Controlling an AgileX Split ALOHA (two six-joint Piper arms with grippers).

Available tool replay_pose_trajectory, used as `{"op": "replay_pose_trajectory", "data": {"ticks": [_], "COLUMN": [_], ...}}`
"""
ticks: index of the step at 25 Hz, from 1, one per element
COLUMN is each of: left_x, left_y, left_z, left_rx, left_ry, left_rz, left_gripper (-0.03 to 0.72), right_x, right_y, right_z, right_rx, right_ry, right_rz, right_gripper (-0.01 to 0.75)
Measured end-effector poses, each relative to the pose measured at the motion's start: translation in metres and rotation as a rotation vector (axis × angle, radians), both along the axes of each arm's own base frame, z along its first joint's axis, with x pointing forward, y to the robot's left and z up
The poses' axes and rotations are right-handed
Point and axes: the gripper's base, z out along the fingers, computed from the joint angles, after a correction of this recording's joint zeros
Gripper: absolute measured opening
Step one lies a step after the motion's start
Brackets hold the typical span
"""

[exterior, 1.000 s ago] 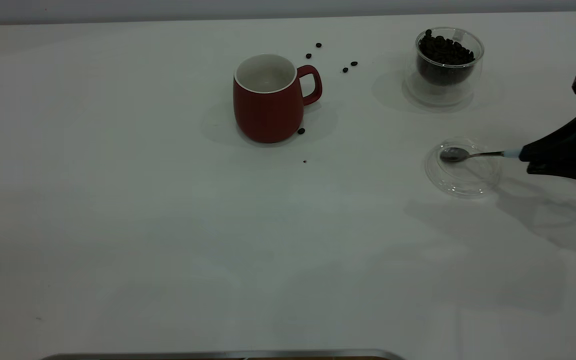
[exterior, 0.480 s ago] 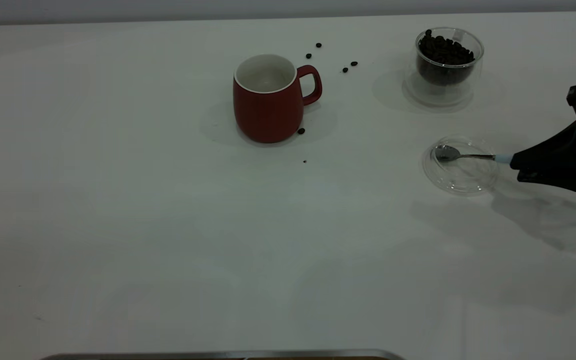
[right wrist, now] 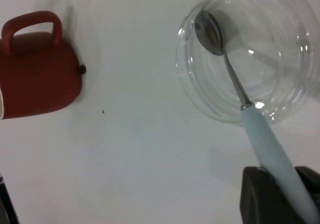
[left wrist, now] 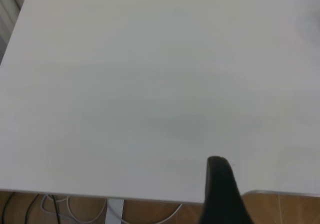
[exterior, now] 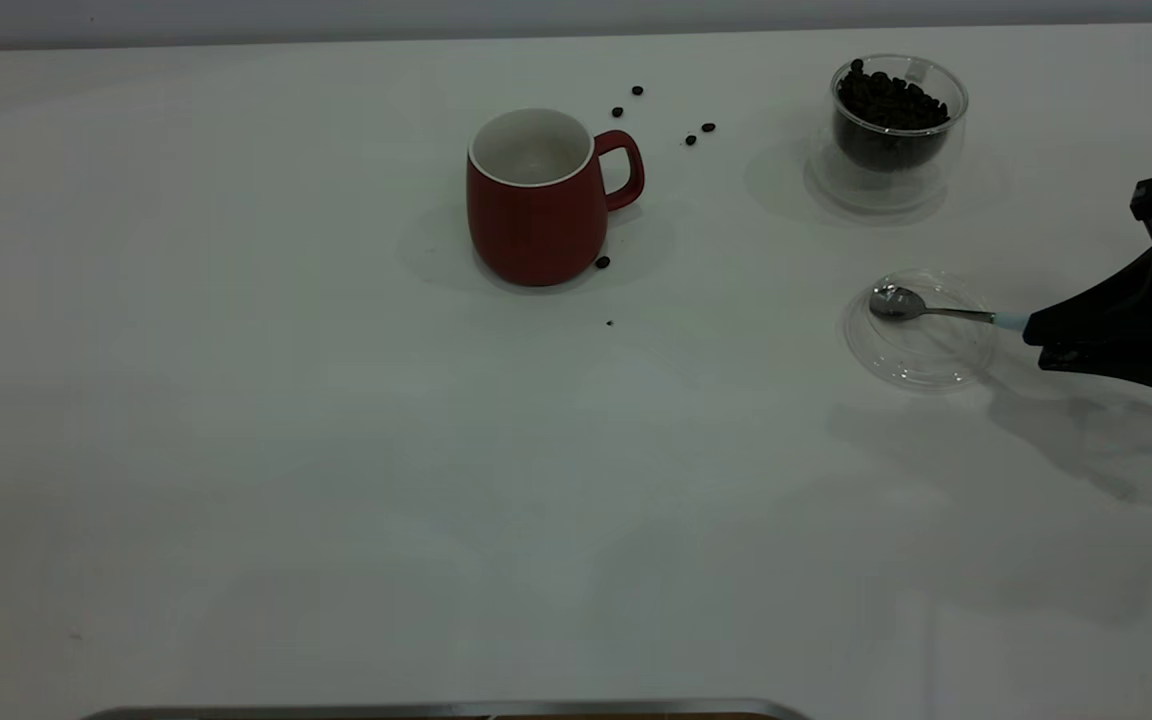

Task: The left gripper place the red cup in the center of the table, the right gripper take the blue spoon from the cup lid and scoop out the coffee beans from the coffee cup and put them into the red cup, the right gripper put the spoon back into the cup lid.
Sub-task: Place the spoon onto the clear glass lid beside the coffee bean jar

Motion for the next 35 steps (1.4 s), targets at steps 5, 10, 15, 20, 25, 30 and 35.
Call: {"op": "replay_pose_trajectory", "data": {"ticks": [5, 10, 15, 20, 25, 30, 35], "left_x": [0.0, 0.0, 0.0, 0.0, 0.0, 0.0, 0.0], "left_y": [0.0, 0.0, 0.0, 0.0, 0.0, 0.0, 0.0], "left_z": [0.0, 0.0, 0.0, 0.0, 0.0, 0.0, 0.0], "left_rx": [0.0, 0.0, 0.0, 0.0, 0.0, 0.0, 0.0], "left_ry": [0.0, 0.0, 0.0, 0.0, 0.0, 0.0, 0.0], "left_rz": [0.0, 0.0, 0.0, 0.0, 0.0, 0.0, 0.0], "left_gripper": [0.532, 0.532, 0.532, 0.532, 0.532, 0.532, 0.532], "right_x": [-0.0003, -0.0017, -0.0024, -0.0025, -0.0024, -0.0024, -0.0024], "right_y": [-0.0007, -0.0035, -0.0052, -0.0053, -0.0054, -0.0054, -0.0054], "right_z": [-0.0007, -0.0036, -0.0049, -0.005, -0.0049, -0.0049, -0.0049], "right_rx": [-0.01, -0.051, -0.071, -0.072, -0.07, -0.063, -0.057], "right_ry": [0.006, 0.028, 0.039, 0.04, 0.04, 0.051, 0.062], "right_rz": [-0.001, -0.003, -0.006, -0.006, -0.009, -0.023, -0.036], "right_gripper": [0.138, 0.208, 0.277, 0.309, 0.384, 0.453, 0.486]}}
